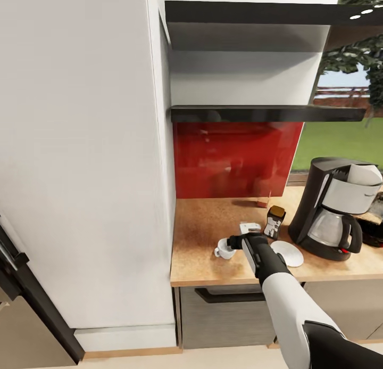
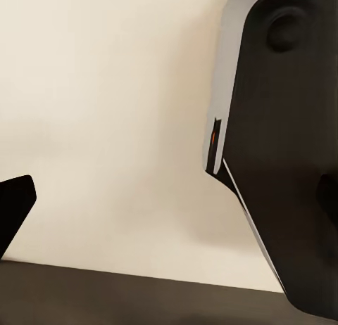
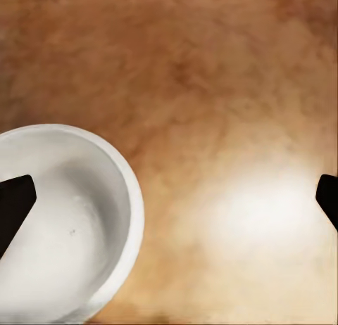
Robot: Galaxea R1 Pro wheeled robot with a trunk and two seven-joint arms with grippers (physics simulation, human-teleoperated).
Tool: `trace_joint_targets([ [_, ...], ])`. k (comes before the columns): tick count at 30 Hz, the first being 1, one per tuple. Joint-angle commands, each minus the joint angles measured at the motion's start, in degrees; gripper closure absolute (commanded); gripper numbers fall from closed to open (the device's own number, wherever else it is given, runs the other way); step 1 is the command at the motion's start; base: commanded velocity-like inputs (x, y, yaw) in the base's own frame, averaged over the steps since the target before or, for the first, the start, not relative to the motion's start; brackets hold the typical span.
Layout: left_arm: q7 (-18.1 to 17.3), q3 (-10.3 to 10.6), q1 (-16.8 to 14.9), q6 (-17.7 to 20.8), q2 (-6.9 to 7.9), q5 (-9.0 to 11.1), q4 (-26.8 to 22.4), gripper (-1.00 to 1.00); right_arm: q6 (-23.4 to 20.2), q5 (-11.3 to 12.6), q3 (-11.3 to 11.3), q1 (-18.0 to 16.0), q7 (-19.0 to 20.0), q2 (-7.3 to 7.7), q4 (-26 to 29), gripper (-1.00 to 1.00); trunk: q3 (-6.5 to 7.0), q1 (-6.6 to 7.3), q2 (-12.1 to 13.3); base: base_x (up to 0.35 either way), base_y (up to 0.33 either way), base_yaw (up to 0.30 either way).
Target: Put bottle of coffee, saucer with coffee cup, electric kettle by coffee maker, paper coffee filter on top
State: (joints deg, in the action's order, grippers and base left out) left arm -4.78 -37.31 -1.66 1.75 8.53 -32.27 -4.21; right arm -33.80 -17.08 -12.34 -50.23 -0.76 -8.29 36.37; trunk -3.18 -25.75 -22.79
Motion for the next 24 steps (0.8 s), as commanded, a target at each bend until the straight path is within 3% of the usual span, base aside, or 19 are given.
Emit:
trace_joint_targets([
  [1, -0.3, -0.5, 0.0, 0.2, -0.01, -0.4, -0.1, -1.0, -0.2, -0.1, -0.2, -0.1, -0.1, -0.07, -0.1, -1.0, -0.13, -0.04, -0.1, 0.0, 0.0, 0.0],
  [24, -0.3, -0.5, 0.0, 0.2, 0.07, -0.4, -0.1, -1.0, -0.2, -0.1, -0.1, 0.0, 0.0, -0.06, -3.1, -1.0, -0.13, -0.04, -0.1, 0.0, 0.0, 0.0],
])
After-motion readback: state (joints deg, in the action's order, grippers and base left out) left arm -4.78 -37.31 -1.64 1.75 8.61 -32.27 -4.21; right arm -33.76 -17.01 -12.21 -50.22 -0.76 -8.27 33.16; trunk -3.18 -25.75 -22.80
